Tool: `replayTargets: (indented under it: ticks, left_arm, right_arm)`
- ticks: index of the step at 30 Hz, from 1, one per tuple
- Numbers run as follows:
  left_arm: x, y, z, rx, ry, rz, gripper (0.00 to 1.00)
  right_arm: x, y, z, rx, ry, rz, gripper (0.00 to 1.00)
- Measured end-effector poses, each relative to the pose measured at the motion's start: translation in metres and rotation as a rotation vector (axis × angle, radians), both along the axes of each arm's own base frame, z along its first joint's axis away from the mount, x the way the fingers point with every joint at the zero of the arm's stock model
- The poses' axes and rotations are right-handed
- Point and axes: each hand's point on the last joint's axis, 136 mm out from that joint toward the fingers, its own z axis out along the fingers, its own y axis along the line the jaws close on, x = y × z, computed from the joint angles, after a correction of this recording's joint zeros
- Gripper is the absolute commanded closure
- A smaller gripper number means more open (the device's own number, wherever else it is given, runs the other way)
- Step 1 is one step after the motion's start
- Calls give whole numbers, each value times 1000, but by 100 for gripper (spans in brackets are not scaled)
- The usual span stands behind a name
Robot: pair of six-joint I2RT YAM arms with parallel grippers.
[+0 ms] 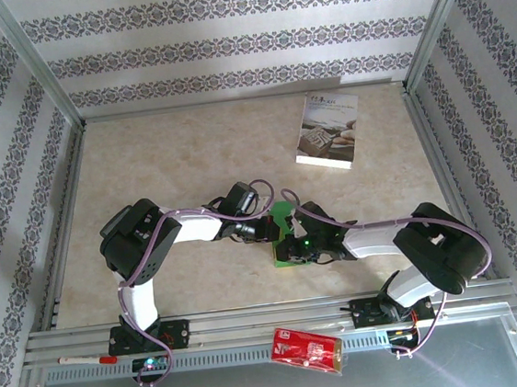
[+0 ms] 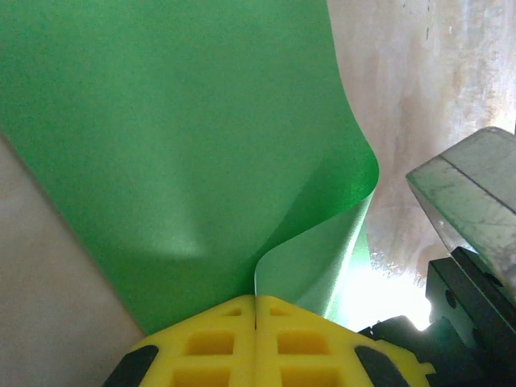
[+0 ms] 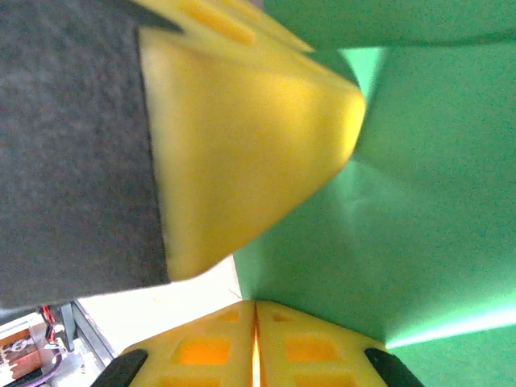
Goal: Fold a paper plane with a square sheet of paper (pick it up from the middle)
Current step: Fold the triangle a second time at the center of the table.
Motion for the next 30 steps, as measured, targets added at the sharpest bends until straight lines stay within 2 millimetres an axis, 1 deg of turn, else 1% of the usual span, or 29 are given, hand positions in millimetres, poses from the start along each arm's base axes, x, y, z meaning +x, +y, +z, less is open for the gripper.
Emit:
replayTargets:
  ticks: [8,12,14,16,18,21,23,30]
  left_arm:
    - [0,0,0,2,2,0,100]
    - [0,0,0,4,5,0,100]
    - [0,0,0,5,6,0,100]
    - [0,0,0,5,7,0,100]
    - [0,0,0,5,7,0,100]
    - [0,0,0,7,8,0,100]
    - [0,0,0,7,9,0,100]
    - [0,0,0,7,9,0,100]
  right_arm:
    - [-5,-6,0,-30,18,1,90]
    - [-5,-17,8,-27,26,-27,89]
    - [3,-22,18,-2,5,-58,88]
    - [15,-27,31,29,-27,-96,88]
    - [27,-35,39,47,-52,-136,88]
    - [38,-45,39,46,-54,-180,88]
    - [40,-48,37,33,-44,-189,88]
    - [51,-40,35,22,-22,-166,88]
